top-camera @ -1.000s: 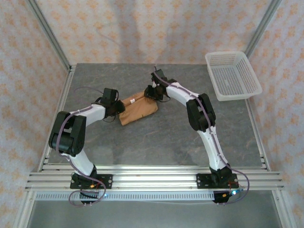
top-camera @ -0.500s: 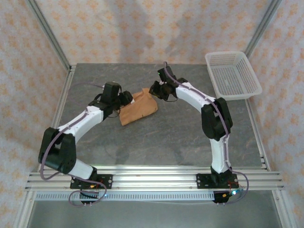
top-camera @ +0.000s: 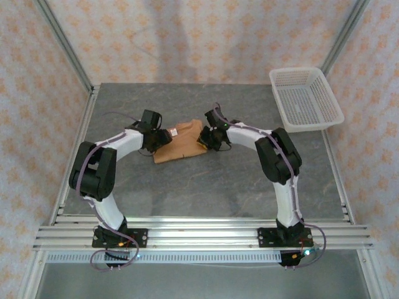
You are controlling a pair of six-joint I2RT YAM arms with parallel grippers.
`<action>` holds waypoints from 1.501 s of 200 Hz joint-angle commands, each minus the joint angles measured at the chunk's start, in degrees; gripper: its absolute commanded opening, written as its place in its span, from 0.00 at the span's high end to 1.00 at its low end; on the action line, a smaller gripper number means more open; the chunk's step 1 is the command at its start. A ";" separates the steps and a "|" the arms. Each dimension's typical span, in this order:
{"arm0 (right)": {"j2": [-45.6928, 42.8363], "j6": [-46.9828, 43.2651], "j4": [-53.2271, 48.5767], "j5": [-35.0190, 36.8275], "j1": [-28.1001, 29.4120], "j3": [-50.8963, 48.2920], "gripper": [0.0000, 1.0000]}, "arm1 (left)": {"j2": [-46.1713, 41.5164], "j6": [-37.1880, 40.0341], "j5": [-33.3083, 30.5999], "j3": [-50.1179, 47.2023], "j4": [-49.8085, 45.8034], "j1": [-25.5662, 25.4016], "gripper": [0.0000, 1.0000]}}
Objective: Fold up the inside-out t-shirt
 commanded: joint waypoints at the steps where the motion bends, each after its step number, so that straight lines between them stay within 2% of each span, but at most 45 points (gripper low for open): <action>1: -9.54 -0.12 -1.58 4.79 0.72 -3.66 0.73 | -3.87 9.57 -3.66 6.89 -10.62 -3.88 0.38; 17: -14.12 -3.64 -5.14 9.05 0.12 -4.88 0.63 | -3.48 6.90 -0.06 8.11 -8.17 -7.38 0.36; 29: -17.04 -5.43 -6.96 12.19 -0.58 -6.55 0.58 | -2.44 0.83 3.05 7.00 -2.40 -9.71 0.35; 50: -20.34 -6.66 -7.87 13.89 -2.90 -10.05 0.56 | 2.16 -6.39 7.22 6.40 7.22 -12.66 0.35; 72: -22.51 -7.16 -8.80 12.88 -5.39 -12.42 0.56 | 8.22 -7.10 7.97 9.87 5.22 -12.62 0.35; 102: -26.30 -8.90 -10.72 13.93 -6.81 -15.04 0.55 | 13.33 -0.58 8.22 11.73 -5.04 -5.28 0.35; 128: -29.17 -10.71 -12.14 14.17 -8.60 -17.97 0.55 | 14.22 14.01 5.57 14.82 -13.14 3.44 0.34; 143: -30.64 -12.21 -12.93 14.27 -10.22 -20.08 0.54 | 14.58 18.81 0.44 16.22 -13.17 7.74 0.32; 159: -31.78 -14.09 -13.93 13.91 -12.86 -21.92 0.54 | 15.53 19.84 1.01 16.09 -8.24 12.36 0.32; 165: -32.17 -14.97 -14.24 13.81 -13.99 -22.43 0.54 | 16.75 20.60 3.01 18.28 -8.87 13.97 0.32; 176: -33.10 -16.91 -14.69 14.46 -15.99 -23.23 0.53 | 18.73 23.01 3.01 22.68 -10.10 14.71 0.30; 191: -34.67 -19.89 -14.22 16.14 -18.56 -24.01 0.51 | 21.80 25.43 3.69 31.11 -16.31 14.58 0.29; 202: -35.79 -22.12 -13.43 18.50 -20.02 -24.19 0.48 | 22.56 25.87 4.76 35.03 -18.87 14.46 0.22; 208: -36.37 -23.42 -12.79 20.05 -20.62 -24.06 0.46 | 22.01 25.79 5.22 35.73 -18.92 14.24 0.17; 220: -37.73 -25.62 -12.12 25.59 -21.21 -23.73 0.39 | 19.77 25.64 5.40 35.83 -18.74 13.39 0.01; 236: -39.75 -29.12 -10.93 35.82 -21.25 -23.39 0.28 | 14.16 24.85 4.89 32.84 -16.97 12.07 0.00; 251: -41.86 -34.05 -6.58 44.72 -21.31 -26.03 0.25 | 7.32 24.29 2.95 28.44 -14.39 10.38 0.00; 265: -44.40 -39.06 2.28 51.21 -21.48 -31.93 0.24 | 0.26 25.49 -1.90 21.86 -10.99 8.08 0.00; 273: -45.85 -42.48 8.62 53.25 -21.48 -36.05 0.19 | -4.00 26.91 -6.63 17.20 -8.37 6.27 0.00; 284: -47.70 -46.71 17.66 54.25 -21.61 -42.29 0.13 | -9.98 30.67 -13.19 9.20 -2.59 3.45 0.00; 300: -49.69 -51.25 29.56 53.16 -21.81 -50.03 0.10 | -17.54 36.90 -22.39 -3.00 8.35 0.08 0.00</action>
